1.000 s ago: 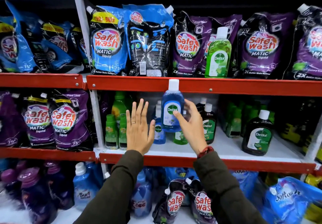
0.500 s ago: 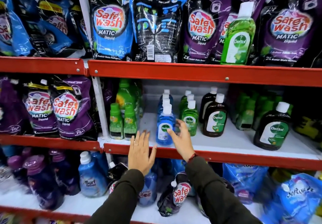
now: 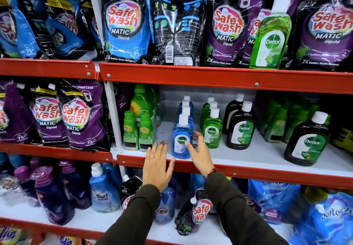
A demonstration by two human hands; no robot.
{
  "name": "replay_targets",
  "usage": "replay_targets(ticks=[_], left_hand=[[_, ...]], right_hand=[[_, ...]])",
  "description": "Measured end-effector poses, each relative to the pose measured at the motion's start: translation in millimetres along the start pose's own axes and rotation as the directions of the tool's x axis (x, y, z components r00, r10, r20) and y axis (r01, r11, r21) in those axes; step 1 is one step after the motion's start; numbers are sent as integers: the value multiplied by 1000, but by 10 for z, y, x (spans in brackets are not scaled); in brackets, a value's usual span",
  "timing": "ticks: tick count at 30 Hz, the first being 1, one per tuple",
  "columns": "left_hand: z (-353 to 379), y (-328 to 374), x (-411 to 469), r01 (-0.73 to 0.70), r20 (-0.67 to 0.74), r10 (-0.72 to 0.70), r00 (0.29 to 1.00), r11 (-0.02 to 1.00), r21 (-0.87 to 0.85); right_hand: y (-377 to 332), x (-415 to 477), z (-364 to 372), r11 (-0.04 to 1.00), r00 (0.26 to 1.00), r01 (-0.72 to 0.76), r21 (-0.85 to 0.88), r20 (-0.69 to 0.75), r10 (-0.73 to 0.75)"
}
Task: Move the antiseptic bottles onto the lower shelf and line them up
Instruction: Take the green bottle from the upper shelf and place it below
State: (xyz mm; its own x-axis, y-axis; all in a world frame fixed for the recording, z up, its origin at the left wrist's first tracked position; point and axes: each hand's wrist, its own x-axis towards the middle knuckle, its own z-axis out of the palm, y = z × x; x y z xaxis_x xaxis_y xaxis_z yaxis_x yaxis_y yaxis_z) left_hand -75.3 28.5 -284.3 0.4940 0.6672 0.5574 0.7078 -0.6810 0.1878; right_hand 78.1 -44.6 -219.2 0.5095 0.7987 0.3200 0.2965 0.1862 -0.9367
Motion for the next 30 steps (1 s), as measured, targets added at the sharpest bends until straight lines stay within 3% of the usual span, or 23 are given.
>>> replay_targets(ticks=[3, 8, 12, 17, 23, 26, 30], left_hand=[[-18, 11, -10, 4, 6, -4, 1000, 1000, 24], [-212, 279, 29, 36, -105, -42, 994, 998, -60], [-487, 683, 165, -40, -217, 16, 976, 993, -108], [-890, 1230, 556, -173, -356, 132, 925, 981, -87], [-1401, 1784, 1116, -232, -478, 204, 854, 973, 1], [-1534, 1952, 1358, -234, -495, 218, 841, 972, 30], [-1497, 1984, 1524, -235, -469, 227, 854, 971, 42]], right_hand=[[-13, -79, -57, 998, 999, 43, -47, -14, -44], [-146, -232, -292, 922, 953, 238, -307, -111, -283], [-443, -307, -555, 801, 841, 356, -481, -208, -499], [-885, -278, -934, 663, 697, 375, -648, -275, -662], [-1571, -64, -1439, 621, 580, 396, -676, -340, -740], [-1915, 113, -1659, 647, 577, 411, -642, -365, -730], [-2263, 321, -1867, 717, 701, 335, -611, -348, -623]])
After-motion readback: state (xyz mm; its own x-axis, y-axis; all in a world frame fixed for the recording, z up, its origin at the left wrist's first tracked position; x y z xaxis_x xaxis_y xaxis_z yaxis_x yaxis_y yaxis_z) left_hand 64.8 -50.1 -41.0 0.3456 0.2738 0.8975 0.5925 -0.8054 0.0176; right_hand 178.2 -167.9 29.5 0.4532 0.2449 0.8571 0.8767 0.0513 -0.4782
